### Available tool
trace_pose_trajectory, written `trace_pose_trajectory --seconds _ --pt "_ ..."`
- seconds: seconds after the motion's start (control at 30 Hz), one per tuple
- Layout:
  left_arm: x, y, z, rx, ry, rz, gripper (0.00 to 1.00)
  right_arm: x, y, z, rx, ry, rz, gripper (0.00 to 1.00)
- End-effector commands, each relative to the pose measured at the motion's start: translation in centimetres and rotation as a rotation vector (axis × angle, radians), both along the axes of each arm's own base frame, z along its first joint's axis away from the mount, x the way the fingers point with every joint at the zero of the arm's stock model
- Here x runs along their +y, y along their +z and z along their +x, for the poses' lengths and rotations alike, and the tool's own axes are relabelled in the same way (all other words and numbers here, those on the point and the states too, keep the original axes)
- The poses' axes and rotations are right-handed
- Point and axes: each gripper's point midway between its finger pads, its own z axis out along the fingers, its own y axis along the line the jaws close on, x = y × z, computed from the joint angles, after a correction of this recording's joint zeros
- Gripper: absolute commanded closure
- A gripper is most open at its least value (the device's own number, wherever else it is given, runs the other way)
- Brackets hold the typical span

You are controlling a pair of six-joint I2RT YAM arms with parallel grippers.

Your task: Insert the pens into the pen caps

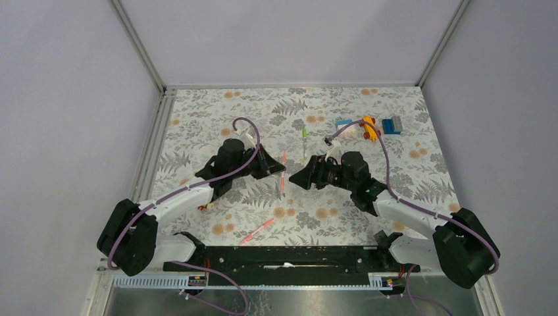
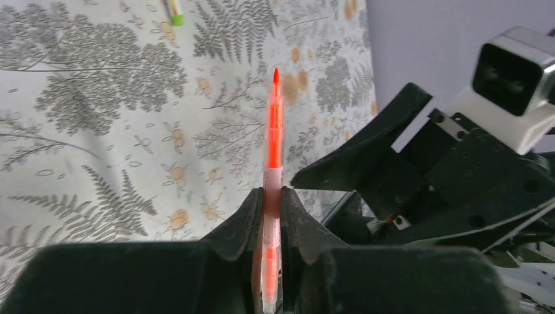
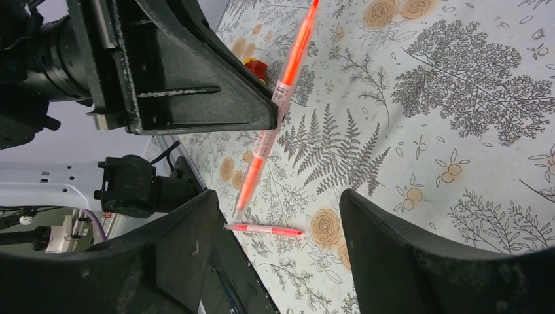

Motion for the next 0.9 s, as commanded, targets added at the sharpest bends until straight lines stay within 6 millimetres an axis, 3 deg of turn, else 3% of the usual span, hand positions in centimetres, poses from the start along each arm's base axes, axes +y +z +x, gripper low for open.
trace_pose_trajectory --seconds 0.0,0.13,0.27,0.3,0.43,0.57,0.87 --pt "-1.5 4.2 -0.1 -0.100 -0.024 -0.144 1.00 0.1 1.9 0.4 -0.067 -0.005 0.001 0.25" --pt "-1.4 4.4 -0.2 -0.108 -0.030 -0.117 1.00 -2.8 0.2 1.9 -0.088 -0.141 -0.170 0.26" --pt "-1.5 4.0 -0.5 -0.113 -0.052 -0.101 1.00 -3.1 0.2 1.2 -0.119 -0.091 -0.220 0.26" --pt "-1.4 4.0 -0.6 -0.112 -0.050 -0.098 1.00 -3.8 0.2 1.8 -0.133 -0.126 -0.260 0.25" --pt "-0.8 4.0 -0.7 -0.120 -0.033 -0.072 1.00 -9.9 -2.6 4.0 -0.097 -0.372 -0.560 0.25" --pt "-0.1 3.9 -1.1 -0.119 -0.027 -0.028 1.00 -13.9 -4.8 5.4 -0.025 -0.484 -0.802 0.23" --pt "1.7 3.7 -2.4 -0.136 -0.010 0.023 1.00 -17.1 -8.0 7.5 0.116 -0.572 -0.907 0.25"
